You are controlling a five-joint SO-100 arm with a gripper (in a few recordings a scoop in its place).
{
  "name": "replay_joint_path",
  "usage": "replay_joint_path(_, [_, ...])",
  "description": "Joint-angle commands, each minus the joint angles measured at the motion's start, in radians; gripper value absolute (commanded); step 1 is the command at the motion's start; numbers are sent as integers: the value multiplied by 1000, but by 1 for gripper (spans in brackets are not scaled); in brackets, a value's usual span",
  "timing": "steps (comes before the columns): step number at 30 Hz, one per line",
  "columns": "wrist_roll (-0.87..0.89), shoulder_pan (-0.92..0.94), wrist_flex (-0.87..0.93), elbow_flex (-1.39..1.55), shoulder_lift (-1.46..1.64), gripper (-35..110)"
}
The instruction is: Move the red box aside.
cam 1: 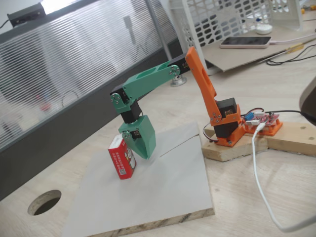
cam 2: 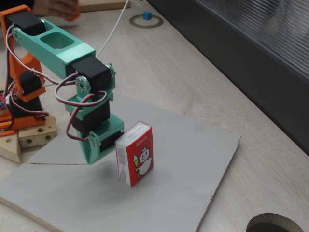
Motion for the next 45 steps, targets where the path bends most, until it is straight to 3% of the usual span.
replay_joint_path(1, [8, 3, -256, -144, 34, 4])
replay_joint_path(3, [14, -58, -652, -357, 14, 4])
replay_joint_path(5, [5, -101, -948, -350, 12, 4])
replay_joint_path(7, [3, -110, -1040, -225, 14, 4])
replay_joint_path(12, [3, -109, -1040, -28, 29, 4])
replay_joint_path(24, [3, -107, -1029, -9, 34, 4])
replay_joint_path(36, [6, -106, -436, -23, 164, 4])
replay_joint_path(45, [9, -106, -416, -28, 149, 4])
